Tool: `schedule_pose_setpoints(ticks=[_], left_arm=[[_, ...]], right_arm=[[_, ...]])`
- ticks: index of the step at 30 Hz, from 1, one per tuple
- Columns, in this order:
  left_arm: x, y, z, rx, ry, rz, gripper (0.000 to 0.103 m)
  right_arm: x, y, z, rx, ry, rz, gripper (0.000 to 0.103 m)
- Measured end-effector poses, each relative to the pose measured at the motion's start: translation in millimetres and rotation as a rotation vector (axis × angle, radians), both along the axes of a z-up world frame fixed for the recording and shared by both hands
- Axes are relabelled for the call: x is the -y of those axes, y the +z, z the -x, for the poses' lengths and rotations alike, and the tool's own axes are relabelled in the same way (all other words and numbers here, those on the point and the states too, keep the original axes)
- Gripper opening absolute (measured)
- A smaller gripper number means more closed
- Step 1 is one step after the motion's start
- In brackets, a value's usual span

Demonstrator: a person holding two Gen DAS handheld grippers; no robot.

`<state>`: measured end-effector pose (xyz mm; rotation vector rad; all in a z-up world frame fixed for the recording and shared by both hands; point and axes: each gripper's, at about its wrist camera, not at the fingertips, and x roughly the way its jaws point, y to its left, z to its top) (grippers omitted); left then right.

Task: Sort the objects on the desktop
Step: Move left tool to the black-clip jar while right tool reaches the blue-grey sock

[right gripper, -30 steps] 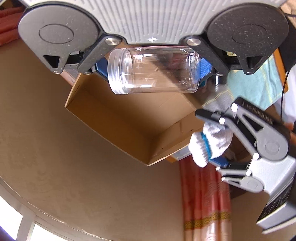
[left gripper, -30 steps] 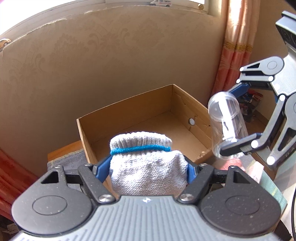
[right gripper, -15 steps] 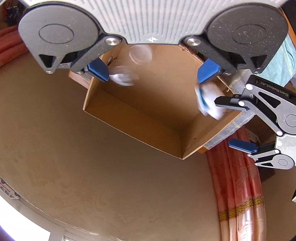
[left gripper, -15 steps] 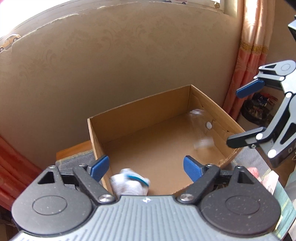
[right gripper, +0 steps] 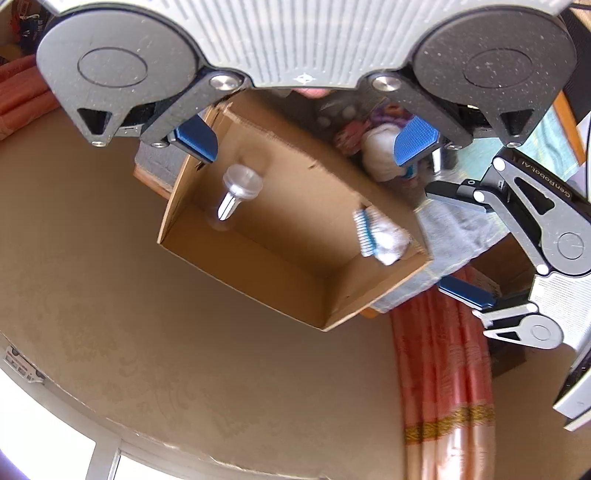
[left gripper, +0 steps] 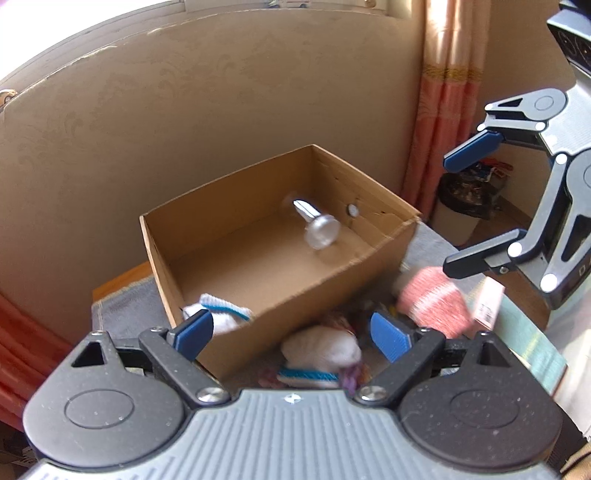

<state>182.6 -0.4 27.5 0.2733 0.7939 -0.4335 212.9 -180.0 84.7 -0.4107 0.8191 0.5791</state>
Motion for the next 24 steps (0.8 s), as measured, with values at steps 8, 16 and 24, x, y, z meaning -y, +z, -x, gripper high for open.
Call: schedule_pose_setpoints(ticks=[8, 16, 24], left_arm=[[-1, -9, 35, -0.001, -0.005, 0.003, 0.095], [-12, -36, 56, -0.040, 0.013, 0.010, 0.095], [-19, -66, 64, -0.071, 0.049, 0.009, 0.095]], right_arm=[[-2, -5, 53, 0.015, 0.025, -0.032, 0.103], [-5, -35, 89, -0.011, 0.037, -0.086, 0.103], [-5, -73, 105, -0.065, 0.039, -0.098, 0.103]])
